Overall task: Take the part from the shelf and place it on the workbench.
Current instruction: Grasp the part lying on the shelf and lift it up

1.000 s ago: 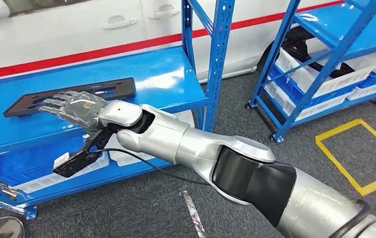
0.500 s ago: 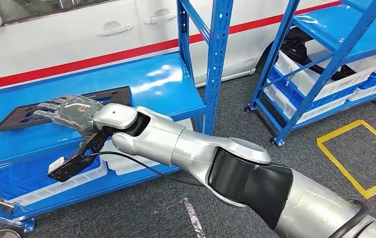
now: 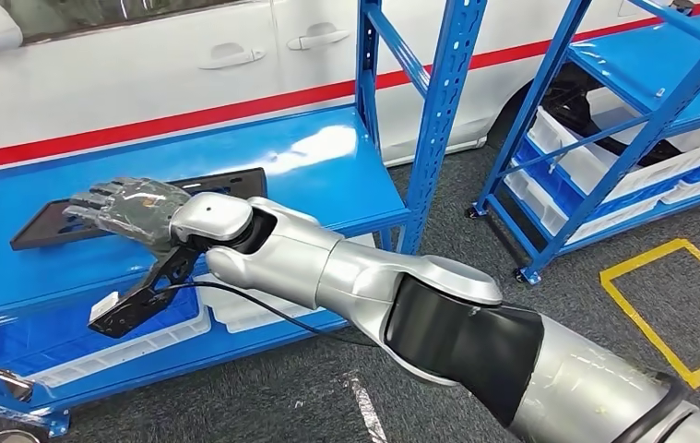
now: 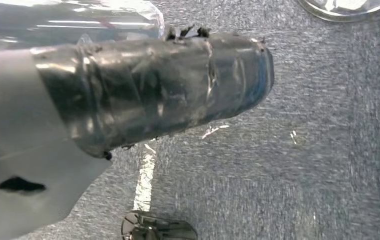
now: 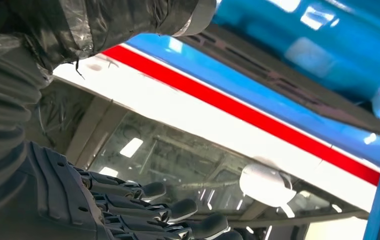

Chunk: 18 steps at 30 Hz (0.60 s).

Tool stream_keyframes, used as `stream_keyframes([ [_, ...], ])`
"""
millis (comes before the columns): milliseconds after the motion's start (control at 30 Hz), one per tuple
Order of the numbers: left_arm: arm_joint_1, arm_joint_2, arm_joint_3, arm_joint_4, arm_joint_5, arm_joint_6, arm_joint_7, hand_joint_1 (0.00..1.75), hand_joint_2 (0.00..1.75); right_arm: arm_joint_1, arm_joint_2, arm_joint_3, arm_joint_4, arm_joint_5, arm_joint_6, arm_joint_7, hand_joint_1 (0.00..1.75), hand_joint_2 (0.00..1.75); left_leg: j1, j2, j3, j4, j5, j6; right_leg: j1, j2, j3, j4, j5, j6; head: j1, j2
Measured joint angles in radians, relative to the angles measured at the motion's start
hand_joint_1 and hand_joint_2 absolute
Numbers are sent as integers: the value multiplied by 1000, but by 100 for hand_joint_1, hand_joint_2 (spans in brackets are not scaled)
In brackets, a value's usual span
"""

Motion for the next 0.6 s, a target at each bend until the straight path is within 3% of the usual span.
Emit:
stream_keyframes([
  [67,-1,-1,0,0,0,0,1,0,0,-2,0,0,1,2,2,4,0,175,-1,0,1,1,-7,-11,3,2,12,-21,-6,-5,-2,0],
  [167,-1,-3,0,1,2,0,2,0,0,-4,0,0,1,3,8,7,0,175,4,3,-6,25,-27,-30,-6,4,28,-36,-8,-15,-4,0],
  [200,-2,-4,0,1,3,1,2,0,0,-4,0,0,2,4,13,8,0,175,7,4,-27,66,-45,-38,-10,4,36,-41,-10,-18,-5,0],
  [267,-3,-4,0,1,6,1,2,0,0,-4,0,1,6,6,26,11,0,175,15,4,-99,192,-90,-52,-12,3,46,-43,-18,-22,-6,0],
  [300,-1,-4,0,1,7,1,2,0,0,-2,0,2,9,7,31,14,0,175,19,5,-135,245,-99,-58,-13,3,50,-42,-23,-22,-6,0],
  [333,1,-4,0,1,7,1,2,0,0,0,0,3,13,8,33,16,0,175,23,5,-157,266,-90,-62,-14,4,54,-41,-28,-20,-6,0],
  [367,3,-4,0,1,7,1,2,0,0,2,-1,3,18,9,34,17,0,175,26,5,-161,248,-61,-66,-16,5,60,-39,-35,-17,-6,0],
  [400,4,-4,0,1,7,1,2,0,0,3,-1,4,22,10,34,18,0,175,29,6,-144,192,-14,-69,-19,6,67,-36,-42,-13,-6,0],
  [467,4,-4,0,1,7,1,2,0,0,3,-2,5,30,12,34,20,0,175,28,7,-90,58,58,-70,-22,6,78,-31,-57,-3,-8,0],
  [533,2,-4,0,1,7,1,2,0,0,2,-3,5,41,14,34,21,0,175,22,6,-60,-4,67,-58,-20,7,82,-32,-64,9,-11,0],
  [600,0,-4,0,1,6,1,3,0,0,2,-5,6,55,14,33,21,0,175,19,5,-54,-11,57,-40,-18,6,86,-38,-67,22,-13,0],
])
